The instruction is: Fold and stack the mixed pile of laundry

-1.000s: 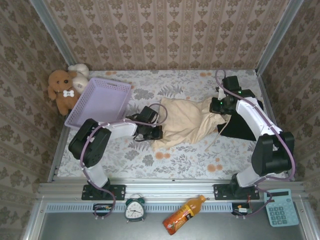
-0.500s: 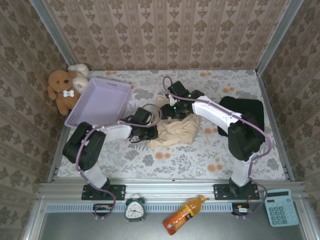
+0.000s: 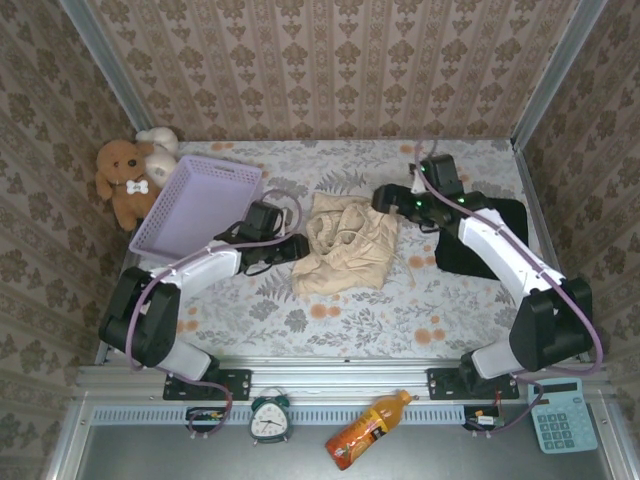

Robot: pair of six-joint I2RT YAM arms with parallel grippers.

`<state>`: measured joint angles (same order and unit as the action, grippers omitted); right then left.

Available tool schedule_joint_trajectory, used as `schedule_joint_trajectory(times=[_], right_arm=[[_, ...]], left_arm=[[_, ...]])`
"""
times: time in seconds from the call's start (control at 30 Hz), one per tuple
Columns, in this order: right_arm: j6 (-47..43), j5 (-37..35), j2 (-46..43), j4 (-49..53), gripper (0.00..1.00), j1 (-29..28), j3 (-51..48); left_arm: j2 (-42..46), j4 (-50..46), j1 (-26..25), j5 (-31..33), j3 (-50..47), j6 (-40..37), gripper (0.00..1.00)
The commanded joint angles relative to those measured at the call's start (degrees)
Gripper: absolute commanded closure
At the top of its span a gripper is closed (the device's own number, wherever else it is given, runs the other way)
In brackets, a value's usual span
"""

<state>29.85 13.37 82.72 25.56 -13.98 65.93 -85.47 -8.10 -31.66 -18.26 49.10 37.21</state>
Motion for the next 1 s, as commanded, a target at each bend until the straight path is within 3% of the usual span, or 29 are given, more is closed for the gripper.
schedule_joint_trajectory(times=[0.0, 0.1, 0.13, 0.33, 0.7, 0.77, 0.87, 0.97], right_arm=[[-0.5, -1.4, -1.5, -3.2, 0.08, 1.9, -5.9], [-0.2, -0.1, -0.7, -5.1, 0.3, 2.6, -8.2], [-0.2, 0.5, 0.1, -5.2, 0.33, 2.9, -8.5], [-0.2, 3.8, 2.8, -5.6, 0.35, 3.9, -8.9], [-0.2, 6.4, 3.2, -6.6, 0.35, 5.6, -10.1], [-0.2, 6.7, 3.5, -6.7, 0.35, 5.7, -10.4], [-0.3, 6.7, 3.9, -6.6, 0.35, 6.2, -10.5], [-0.3, 6.6, 4.2, -6.7, 0.35, 6.4, -10.8]], left_arm=[[-0.7, 3.9, -4.4, -1.5, 5.0, 0.4, 0.53], [-4.7, 3.3, -9.1, 1.7, 9.9, -3.8, 0.53], [-6.5, 2.2, -10.4, 3.0, 11.7, -5.7, 0.53], [-15.5, -2.7, -14.3, 11.2, 18.9, -16.3, 0.49], [-25.2, -7.7, -15.2, 14.7, 30.5, -24.8, 0.49], [-25.7, -8.3, -15.3, 13.9, 32.0, -25.7, 0.59], [-25.1, -10.2, -15.0, 9.4, 33.4, -24.4, 0.96], [-21.3, -11.8, -14.1, 8.0, 31.5, -21.0, 1.0]])
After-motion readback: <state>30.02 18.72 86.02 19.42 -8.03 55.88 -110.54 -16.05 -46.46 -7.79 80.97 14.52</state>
